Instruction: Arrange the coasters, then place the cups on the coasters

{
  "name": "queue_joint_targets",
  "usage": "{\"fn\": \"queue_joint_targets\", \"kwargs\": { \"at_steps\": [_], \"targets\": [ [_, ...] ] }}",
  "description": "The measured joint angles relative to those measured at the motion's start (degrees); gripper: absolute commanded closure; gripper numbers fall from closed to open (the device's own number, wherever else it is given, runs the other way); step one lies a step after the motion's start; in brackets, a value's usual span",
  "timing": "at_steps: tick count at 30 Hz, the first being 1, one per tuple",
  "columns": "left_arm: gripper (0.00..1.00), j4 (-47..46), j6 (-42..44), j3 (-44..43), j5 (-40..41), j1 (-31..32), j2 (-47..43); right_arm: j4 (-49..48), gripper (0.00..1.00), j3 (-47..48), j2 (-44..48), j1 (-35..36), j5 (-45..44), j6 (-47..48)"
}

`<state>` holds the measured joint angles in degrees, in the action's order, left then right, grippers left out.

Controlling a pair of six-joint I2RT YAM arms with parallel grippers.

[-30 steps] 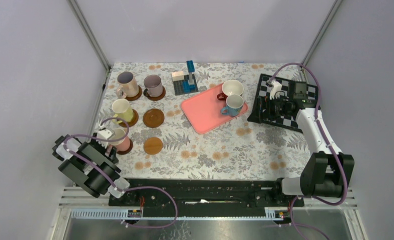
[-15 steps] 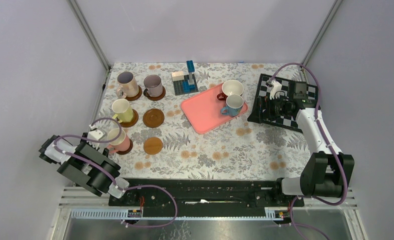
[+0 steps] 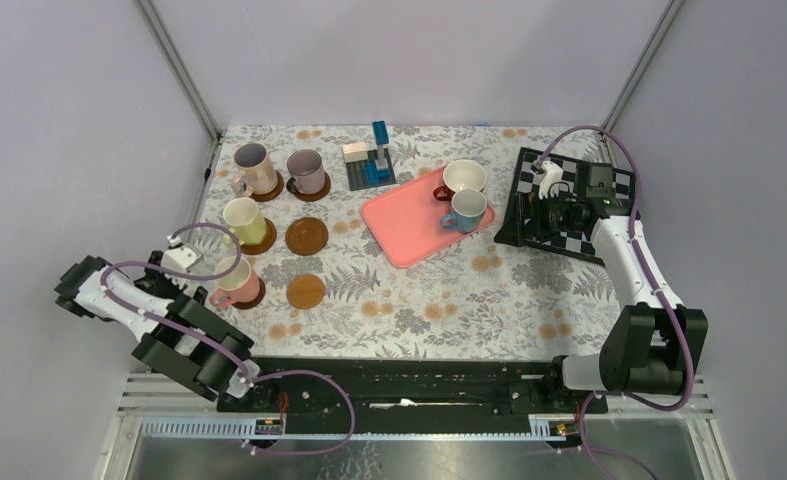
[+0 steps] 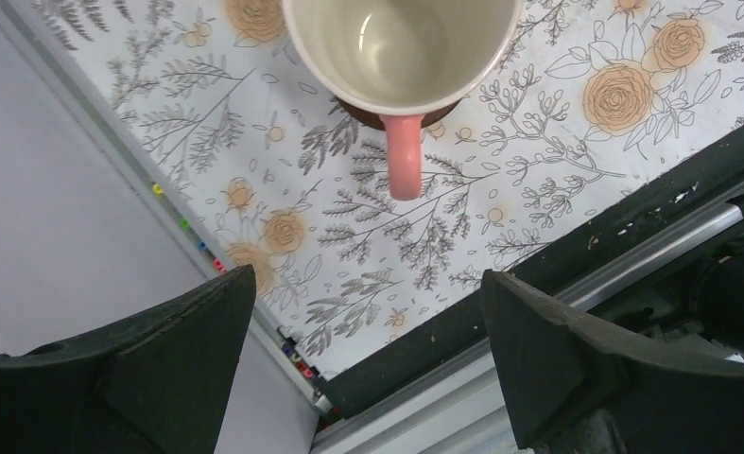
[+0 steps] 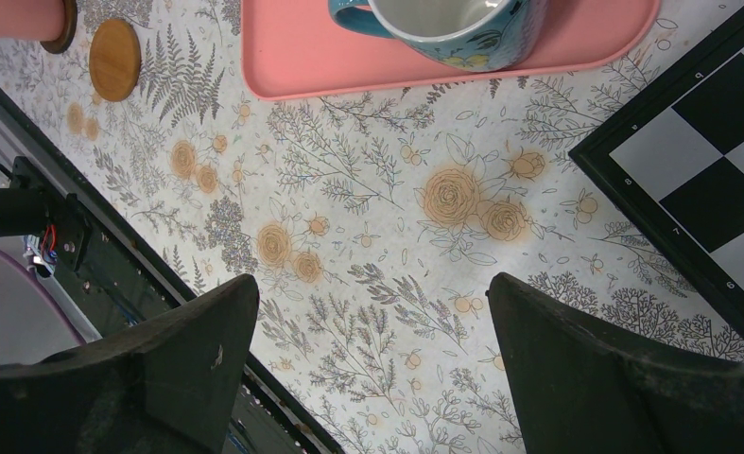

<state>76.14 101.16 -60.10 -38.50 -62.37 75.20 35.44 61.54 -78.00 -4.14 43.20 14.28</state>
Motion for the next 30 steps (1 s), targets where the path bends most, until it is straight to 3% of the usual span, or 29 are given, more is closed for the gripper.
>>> {"fn": "queue_joint_targets", "kwargs": {
  "at_steps": [6, 14, 22, 30],
  "targets": [
    [0.01, 2.5, -3.8, -8.2, 0.5, 3.7, -0.1, 0.0, 0.02, 0.1, 0.0, 0.0, 0.4, 0.0],
    [0.01, -2.0, -22.2, -20.4, 1.3, 22.0, 1.6, 0.1, 0.02, 0.4, 0.0, 0.0, 1.0, 0.0],
    [0.01, -11.9, -46.2, -29.6, 4.9, 46.5, 5.4, 0.1, 0.02, 0.7, 0.0, 0.0, 0.6, -0.9],
    [0.01, -23.9, -65.9, -30.5, 10.7, 74.6, 12.5, 0.4, 0.02, 3.7, 0.0, 0.0, -1.2, -2.8]
  ]
}}
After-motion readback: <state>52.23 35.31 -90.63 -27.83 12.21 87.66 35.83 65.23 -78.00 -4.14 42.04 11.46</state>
